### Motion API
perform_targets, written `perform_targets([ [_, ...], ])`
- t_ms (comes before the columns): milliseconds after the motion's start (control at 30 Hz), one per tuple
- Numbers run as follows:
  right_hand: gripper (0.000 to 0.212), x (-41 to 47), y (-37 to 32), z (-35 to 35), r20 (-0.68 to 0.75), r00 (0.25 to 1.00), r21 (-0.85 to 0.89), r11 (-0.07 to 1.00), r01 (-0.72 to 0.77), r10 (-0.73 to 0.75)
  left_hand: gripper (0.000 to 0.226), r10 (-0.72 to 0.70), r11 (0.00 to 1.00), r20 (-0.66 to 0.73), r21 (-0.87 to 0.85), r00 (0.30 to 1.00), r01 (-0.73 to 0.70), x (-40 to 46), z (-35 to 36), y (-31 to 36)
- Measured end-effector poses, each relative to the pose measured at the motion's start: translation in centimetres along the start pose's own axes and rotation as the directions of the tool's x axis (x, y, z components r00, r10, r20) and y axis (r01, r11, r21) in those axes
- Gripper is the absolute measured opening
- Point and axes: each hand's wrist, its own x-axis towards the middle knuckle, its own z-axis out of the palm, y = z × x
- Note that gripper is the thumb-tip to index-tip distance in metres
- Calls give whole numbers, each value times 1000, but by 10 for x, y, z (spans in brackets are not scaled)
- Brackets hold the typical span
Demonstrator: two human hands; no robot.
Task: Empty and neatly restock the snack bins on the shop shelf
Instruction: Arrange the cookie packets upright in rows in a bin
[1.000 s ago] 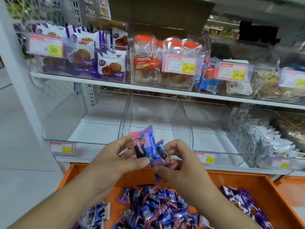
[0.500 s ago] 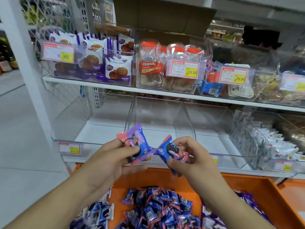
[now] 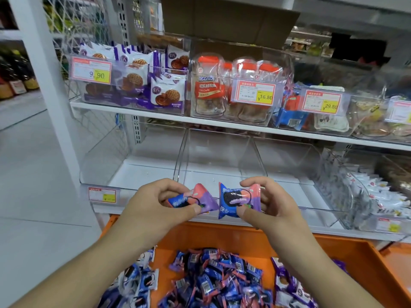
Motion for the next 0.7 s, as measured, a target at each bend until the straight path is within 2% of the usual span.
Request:
perform_targets([
  [100,47,0,-4,-1,39,999,23,1000,11,-12,31,44,998,-10,47,999,-44,1,-2,0],
  [200,55,-2,-6,3,82,996,-71,997,36,-30,30,94,991,2,97,996,-93,0,-3,1],
  [300,47,-4,-7,10,139,990,-171,985,40,-17,36,99,984,68,141,993,-107,0,-2,3],
  [400,33,-3,-8,16,154,988,-257,966,35,6,33,93,993,148,55,985,-102,-1,1,5],
  [467,35,-1,-9,18,144,989,-246,969,-4,40,35,104,992,197,46,975,-115,1,2,6],
  [600,43,10,-11,17,175,982,-225,974,-33,74,56,121,992,282,8,952,-128,13,1,8],
  [700,41,30,-9,19,98,993,-224,974,-38,61,56,135,990,288,-72,948,-119,31,1,8],
])
